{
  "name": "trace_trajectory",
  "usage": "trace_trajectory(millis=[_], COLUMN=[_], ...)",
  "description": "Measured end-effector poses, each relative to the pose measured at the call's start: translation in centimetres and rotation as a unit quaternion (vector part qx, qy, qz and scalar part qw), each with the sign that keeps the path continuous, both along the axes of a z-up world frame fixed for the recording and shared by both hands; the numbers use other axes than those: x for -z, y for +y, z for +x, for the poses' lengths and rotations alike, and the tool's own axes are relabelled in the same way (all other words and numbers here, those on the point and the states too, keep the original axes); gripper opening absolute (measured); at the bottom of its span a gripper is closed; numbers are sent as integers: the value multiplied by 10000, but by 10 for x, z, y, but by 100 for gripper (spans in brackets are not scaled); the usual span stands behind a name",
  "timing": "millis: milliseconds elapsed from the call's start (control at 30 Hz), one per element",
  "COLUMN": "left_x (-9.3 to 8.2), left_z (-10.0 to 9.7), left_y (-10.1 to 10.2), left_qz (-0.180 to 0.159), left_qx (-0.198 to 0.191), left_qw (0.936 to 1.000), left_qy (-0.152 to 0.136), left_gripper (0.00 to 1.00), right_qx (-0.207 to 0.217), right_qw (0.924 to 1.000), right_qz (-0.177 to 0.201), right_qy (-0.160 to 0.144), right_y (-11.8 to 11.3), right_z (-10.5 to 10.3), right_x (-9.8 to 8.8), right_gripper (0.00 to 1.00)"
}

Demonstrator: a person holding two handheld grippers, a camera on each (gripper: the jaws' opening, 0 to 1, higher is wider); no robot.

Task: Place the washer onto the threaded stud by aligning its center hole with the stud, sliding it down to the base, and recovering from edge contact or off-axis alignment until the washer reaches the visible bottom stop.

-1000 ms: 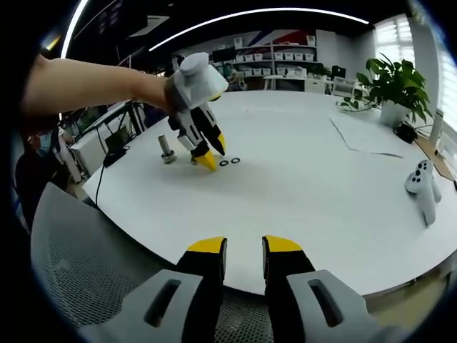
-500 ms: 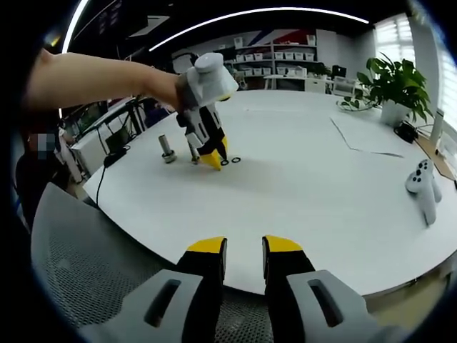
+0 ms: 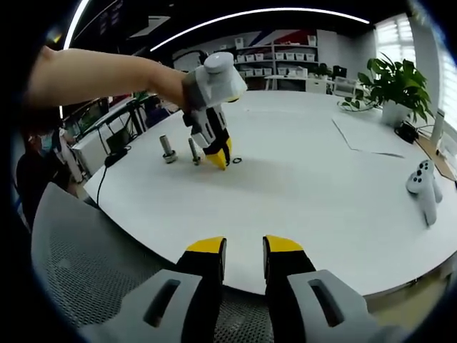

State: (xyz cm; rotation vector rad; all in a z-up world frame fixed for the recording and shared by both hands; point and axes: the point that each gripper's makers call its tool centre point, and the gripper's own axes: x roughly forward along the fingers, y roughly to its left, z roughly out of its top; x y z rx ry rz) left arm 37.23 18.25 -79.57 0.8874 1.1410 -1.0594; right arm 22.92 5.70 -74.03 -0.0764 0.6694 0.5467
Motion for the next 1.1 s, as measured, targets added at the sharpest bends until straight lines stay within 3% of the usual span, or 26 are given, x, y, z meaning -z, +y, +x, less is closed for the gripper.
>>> trace_trajectory(millis=[33, 1100], left_x=[0, 0], left_z=[0, -3], left_y=[0, 4], left_qz=[1, 25], left_qx=[-185, 71], left_qw=[9998, 10000], left_qy=[17, -37], left_gripper=[11, 10], right_qx=[-1, 79], right_qw=[10000, 10000], right_qz=[-4, 14], right_qy=[2, -37], right_y=[0, -2], right_z=[0, 2], right_x=[0, -1], right_gripper=[23, 23])
